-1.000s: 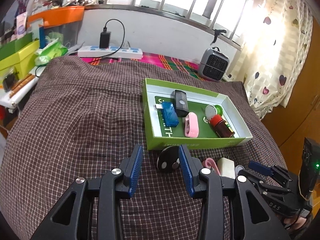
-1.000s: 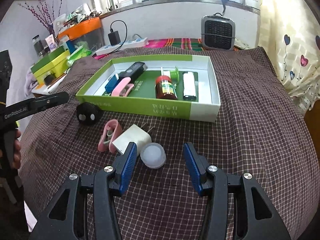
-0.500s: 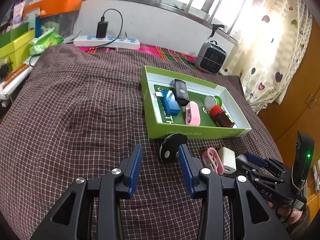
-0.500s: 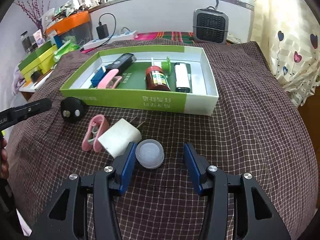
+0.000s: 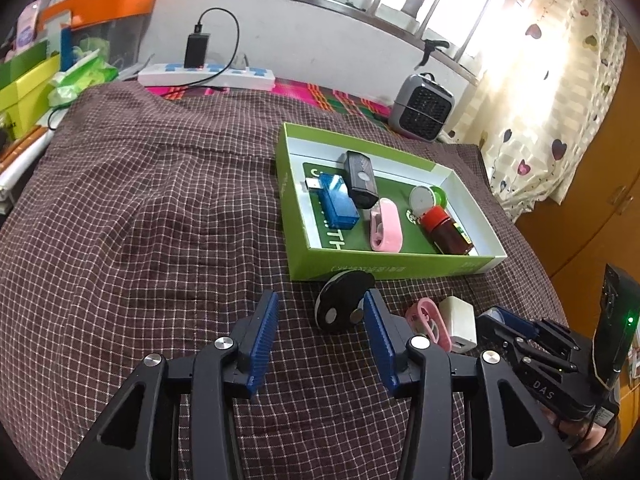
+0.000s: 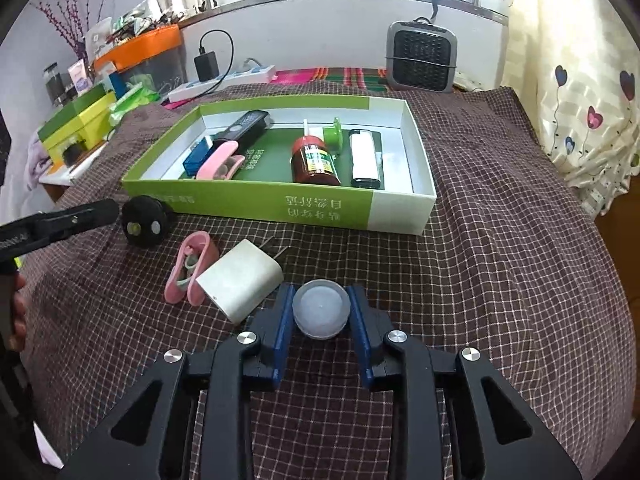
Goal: Organize rigid objects
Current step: 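Close the right tool on the white translucent cup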
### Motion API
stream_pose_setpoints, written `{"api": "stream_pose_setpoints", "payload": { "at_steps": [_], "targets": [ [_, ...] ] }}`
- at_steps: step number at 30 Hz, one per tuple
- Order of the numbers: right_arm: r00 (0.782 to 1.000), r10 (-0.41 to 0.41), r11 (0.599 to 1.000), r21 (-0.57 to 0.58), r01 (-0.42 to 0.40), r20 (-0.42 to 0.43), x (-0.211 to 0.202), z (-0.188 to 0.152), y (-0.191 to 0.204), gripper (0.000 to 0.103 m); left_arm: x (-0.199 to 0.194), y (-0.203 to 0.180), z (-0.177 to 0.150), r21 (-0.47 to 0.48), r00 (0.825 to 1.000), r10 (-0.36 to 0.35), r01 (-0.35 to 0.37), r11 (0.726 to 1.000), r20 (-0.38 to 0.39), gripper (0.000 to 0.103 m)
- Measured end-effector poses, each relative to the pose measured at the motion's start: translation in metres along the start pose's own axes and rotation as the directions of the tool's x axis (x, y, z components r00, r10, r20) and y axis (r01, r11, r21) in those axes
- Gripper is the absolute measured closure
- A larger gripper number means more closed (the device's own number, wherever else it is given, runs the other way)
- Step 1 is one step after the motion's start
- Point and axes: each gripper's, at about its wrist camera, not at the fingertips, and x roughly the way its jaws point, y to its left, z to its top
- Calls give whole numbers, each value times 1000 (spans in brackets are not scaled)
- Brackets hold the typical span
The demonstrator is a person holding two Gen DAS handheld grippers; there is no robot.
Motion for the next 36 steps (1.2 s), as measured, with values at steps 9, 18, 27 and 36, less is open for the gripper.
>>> {"api": "stream_pose_setpoints", "payload": {
  "at_steps": [9,18,27,36],
  "targets": [
    [999,26,999,34,-27,25,-11,1,-17,74,20,-10,2,16,999,28,-27,1000,-41,59],
    [999,35,998,55,-37,32,-16,0,-35,74,32,-20,1,37,995,83,-81,996,-59,59],
    [997,65,996,51,-67,35,-12,3,-40,74,37,-26,1,64,989,138,-135,989,-44,59],
    [995,91,995,45,-93,33,-11,3,-40,74,38,-25,0,49,987,156,-154,987,-33,65]
  ]
}}
